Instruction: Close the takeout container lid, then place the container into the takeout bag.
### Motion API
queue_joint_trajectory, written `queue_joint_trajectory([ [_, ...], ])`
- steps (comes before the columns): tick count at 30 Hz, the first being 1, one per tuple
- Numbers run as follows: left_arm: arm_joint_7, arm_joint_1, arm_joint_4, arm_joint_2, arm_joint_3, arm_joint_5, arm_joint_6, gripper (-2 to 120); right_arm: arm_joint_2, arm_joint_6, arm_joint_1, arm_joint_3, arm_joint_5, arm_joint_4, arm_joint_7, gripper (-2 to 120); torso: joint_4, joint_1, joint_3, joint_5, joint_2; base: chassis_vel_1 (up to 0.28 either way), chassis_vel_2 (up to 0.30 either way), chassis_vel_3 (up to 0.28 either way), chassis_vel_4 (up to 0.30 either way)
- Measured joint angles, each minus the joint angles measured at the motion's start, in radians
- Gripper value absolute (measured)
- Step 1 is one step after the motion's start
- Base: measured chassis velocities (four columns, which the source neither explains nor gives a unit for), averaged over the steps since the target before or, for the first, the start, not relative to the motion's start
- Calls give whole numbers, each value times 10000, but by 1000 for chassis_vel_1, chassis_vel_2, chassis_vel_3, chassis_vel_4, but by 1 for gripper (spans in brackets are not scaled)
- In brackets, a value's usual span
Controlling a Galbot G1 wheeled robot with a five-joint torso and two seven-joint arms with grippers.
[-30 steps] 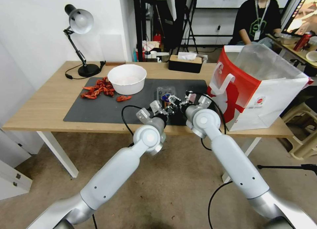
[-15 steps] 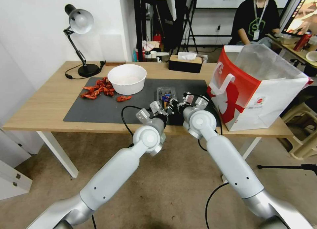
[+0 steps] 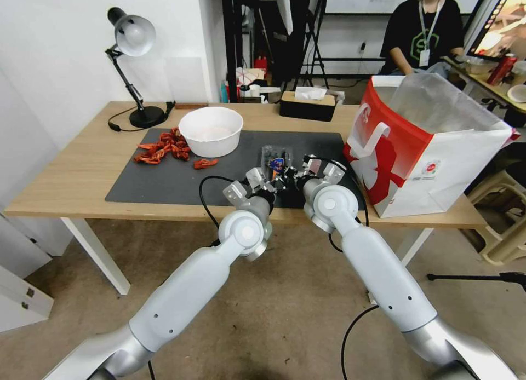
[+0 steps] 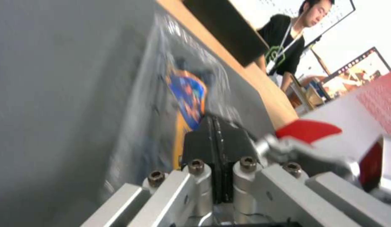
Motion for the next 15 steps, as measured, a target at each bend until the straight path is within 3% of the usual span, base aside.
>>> queue_joint_trajectory([
  [5, 277, 199, -284, 372, -249, 1044, -25, 2, 3, 8, -8, -14, -52, 30, 2, 0, -1, 0, 0, -1, 0, 0, 0, 0, 0],
  [11, 1066, 1164, -1255, 1105, -845, 3467, 97, 25, -20, 13, -30, -15, -94, 110, 27, 0, 1, 0, 0, 1, 0, 0, 0, 0, 0],
  [12, 1066, 1164, -1255, 1105, -845, 3467, 97, 25, -20, 13, -30, -15, -94, 110, 27, 0, 1, 0, 0, 1, 0, 0, 0, 0, 0],
  [15, 1652, 1996, -1870, 1589, -1417, 5015, 180, 40, -64, 22, -74, 0, -146, 127, 13, 0, 1, -2, 0, -1, 0, 0, 0, 0, 0],
])
